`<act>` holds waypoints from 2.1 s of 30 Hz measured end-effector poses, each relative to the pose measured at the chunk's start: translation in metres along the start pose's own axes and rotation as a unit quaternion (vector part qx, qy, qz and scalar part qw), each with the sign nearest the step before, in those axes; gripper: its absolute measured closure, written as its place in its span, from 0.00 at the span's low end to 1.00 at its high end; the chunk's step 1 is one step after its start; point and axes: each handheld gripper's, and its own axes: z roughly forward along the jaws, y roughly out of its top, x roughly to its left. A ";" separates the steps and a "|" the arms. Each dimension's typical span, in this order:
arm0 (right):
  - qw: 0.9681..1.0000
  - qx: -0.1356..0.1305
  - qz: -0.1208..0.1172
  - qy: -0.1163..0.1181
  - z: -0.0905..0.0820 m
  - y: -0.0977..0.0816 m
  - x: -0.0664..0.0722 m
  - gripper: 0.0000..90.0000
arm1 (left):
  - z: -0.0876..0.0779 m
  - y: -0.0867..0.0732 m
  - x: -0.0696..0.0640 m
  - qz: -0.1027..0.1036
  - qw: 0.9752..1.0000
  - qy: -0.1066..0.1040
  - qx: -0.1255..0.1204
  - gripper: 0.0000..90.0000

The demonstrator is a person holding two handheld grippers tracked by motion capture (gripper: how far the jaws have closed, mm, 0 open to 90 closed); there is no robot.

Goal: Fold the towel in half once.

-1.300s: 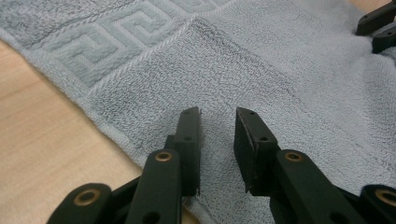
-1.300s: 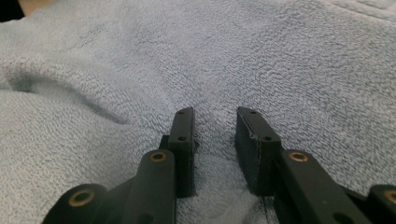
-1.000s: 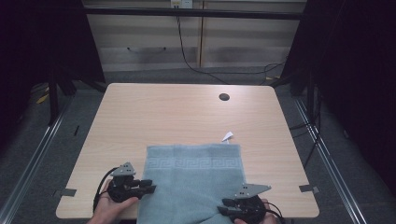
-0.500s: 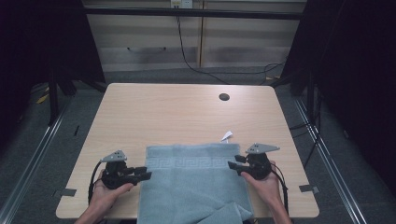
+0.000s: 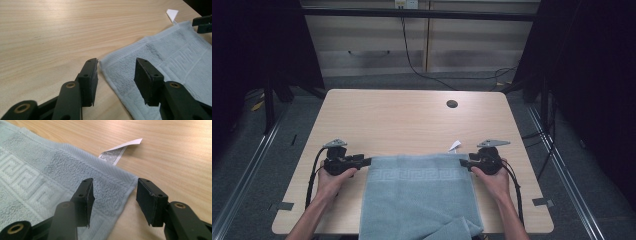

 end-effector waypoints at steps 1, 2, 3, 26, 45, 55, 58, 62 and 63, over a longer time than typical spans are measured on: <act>1.000 -0.001 0.001 -0.003 0.001 0.000 -0.001 0.54 | 0.002 -0.001 0.000 0.005 1.000 0.005 0.005 0.57; 1.000 -0.001 0.002 -0.004 0.003 0.000 -0.002 0.54 | 0.004 -0.001 -0.001 0.011 1.000 0.008 0.012 0.56; 1.000 0.000 0.002 -0.001 0.004 0.000 -0.002 0.54 | 0.006 -0.002 -0.002 0.016 1.000 0.012 0.016 0.56; 1.000 -0.030 -0.001 0.001 0.030 0.052 0.004 0.94 | 0.011 0.000 0.013 0.016 0.999 0.037 -0.003 1.00; 0.996 -0.088 0.007 0.013 0.003 0.068 -0.001 0.94 | -0.018 0.061 -0.002 0.024 0.996 0.002 -0.091 1.00; 0.998 -0.068 0.017 0.010 0.013 0.052 -0.004 0.94 | 0.008 0.042 0.020 0.002 0.999 0.012 -0.031 1.00; 0.998 -0.054 0.005 0.010 0.018 0.051 0.000 0.94 | 0.012 0.039 0.024 -0.004 1.000 0.011 -0.029 0.98; 0.998 -0.054 0.006 0.012 0.019 0.051 0.000 0.94 | 0.017 0.038 0.028 -0.019 0.999 0.003 -0.032 0.79; 0.998 -0.054 0.008 0.012 0.018 0.050 0.000 0.94 | 0.020 0.037 0.029 -0.021 0.999 0.008 -0.027 0.73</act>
